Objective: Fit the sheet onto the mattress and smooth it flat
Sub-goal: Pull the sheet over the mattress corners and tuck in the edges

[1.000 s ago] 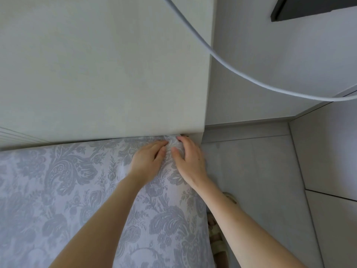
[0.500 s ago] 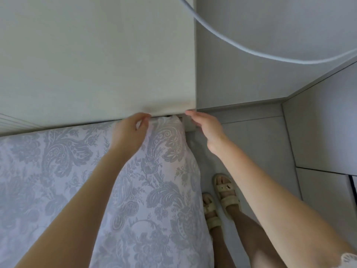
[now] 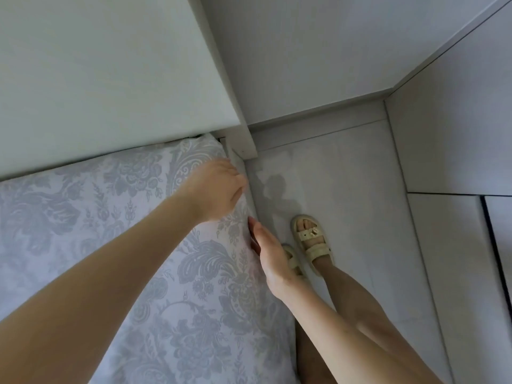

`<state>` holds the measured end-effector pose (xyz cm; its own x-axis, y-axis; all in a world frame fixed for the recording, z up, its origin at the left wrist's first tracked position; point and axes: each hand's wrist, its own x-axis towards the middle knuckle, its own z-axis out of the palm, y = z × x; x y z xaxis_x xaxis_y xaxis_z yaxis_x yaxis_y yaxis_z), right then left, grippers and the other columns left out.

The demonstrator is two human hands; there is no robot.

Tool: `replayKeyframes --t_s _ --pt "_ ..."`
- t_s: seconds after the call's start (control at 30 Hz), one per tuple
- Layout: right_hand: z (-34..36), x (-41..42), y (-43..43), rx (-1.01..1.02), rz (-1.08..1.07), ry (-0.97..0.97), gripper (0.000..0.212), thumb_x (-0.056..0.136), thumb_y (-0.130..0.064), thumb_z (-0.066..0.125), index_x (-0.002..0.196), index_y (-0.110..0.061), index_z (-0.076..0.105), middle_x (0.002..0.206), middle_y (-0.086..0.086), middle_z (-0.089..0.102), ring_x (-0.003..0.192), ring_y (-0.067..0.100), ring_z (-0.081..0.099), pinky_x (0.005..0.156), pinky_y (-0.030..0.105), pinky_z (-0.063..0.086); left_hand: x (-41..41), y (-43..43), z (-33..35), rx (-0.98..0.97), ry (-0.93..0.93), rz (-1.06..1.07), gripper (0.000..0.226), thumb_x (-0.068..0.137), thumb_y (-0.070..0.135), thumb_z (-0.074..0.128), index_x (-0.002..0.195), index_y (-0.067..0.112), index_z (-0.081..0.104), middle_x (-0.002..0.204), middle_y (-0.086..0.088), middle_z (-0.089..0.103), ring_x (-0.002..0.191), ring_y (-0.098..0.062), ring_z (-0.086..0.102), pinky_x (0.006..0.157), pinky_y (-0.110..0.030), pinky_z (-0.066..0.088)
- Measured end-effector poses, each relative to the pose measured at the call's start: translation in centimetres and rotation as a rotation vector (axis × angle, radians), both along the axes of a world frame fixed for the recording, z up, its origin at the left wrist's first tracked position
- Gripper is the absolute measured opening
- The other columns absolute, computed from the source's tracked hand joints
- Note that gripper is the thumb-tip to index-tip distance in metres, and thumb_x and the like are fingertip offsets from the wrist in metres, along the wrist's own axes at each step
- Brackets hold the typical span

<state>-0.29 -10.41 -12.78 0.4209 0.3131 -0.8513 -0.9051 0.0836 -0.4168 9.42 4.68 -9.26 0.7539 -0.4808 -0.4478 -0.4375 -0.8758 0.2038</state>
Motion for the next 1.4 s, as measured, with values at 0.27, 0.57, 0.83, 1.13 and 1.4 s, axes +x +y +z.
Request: replayKeyframes --t_s 0.27,0.57,0.83,1.13,1.4 --pt "-0.7 -2.0 -0.1 -0.057 -0.049 -0.080 0.031 0.103 -0.027 0.033 0.105 -0.040 0.061 0.108 -0.021 0.064 0.107 -0.006 0.058 0.097 0.020 0.043 2.9 -3.9 -2.5 0.560 0.261 -0.329 0.038 0.104 0.028 0.022 0.131 0.024 0.049 0.117 -0.001 0.062 0.109 -0.025 0.056 0.089 -0.035 0.044" --pt "-2.8 -0.3 -0.4 0.049 -0.041 -0.080 0.036 0.103 -0.031 0.028 0.115 -0.018 0.059 0.111 0.001 0.064 0.098 0.007 0.059 0.084 0.016 0.047 3.3 -4.9 -3.7 0.763 0.341 -0.541 0.045 0.102 0.024 0.021 0.145 0.031 0.028 0.138 0.002 0.047 0.121 -0.024 0.049 0.103 -0.040 0.029" --pt "-4.4 1.7 -0.2 0.220 0.166 0.205 0.083 0.088 -0.074 0.014 0.136 -0.016 0.049 0.135 0.004 0.055 0.124 0.019 0.052 0.110 0.037 0.033 4.2 -6.2 -0.8 0.585 0.297 -0.345 0.044 0.103 0.035 0.009 0.118 0.017 0.046 0.117 -0.006 0.060 0.111 -0.024 0.054 0.106 -0.040 0.028" --pt "-3.8 -3.3 -2.6 0.263 0.218 0.329 0.077 0.091 -0.070 0.014 0.142 -0.019 0.042 0.142 0.001 0.048 0.129 0.013 0.046 0.100 0.025 0.037 -2.7 -7.6 -1.6 0.602 0.457 -0.389 0.049 0.103 0.039 0.015 0.129 0.018 0.052 0.124 -0.007 0.058 0.116 -0.028 0.051 0.083 -0.035 0.040" --pt "-3.1 -10.4 -7.5 0.145 -0.043 0.196 0.063 0.093 -0.056 0.026 0.130 -0.013 0.053 0.127 0.000 0.062 0.114 0.007 0.059 0.096 0.023 0.046 -6.1 -9.2 -3.7 0.657 0.490 -0.368 0.044 0.105 0.028 0.015 0.135 0.022 0.047 0.128 -0.009 0.055 0.116 -0.031 0.053 0.096 -0.040 0.046"
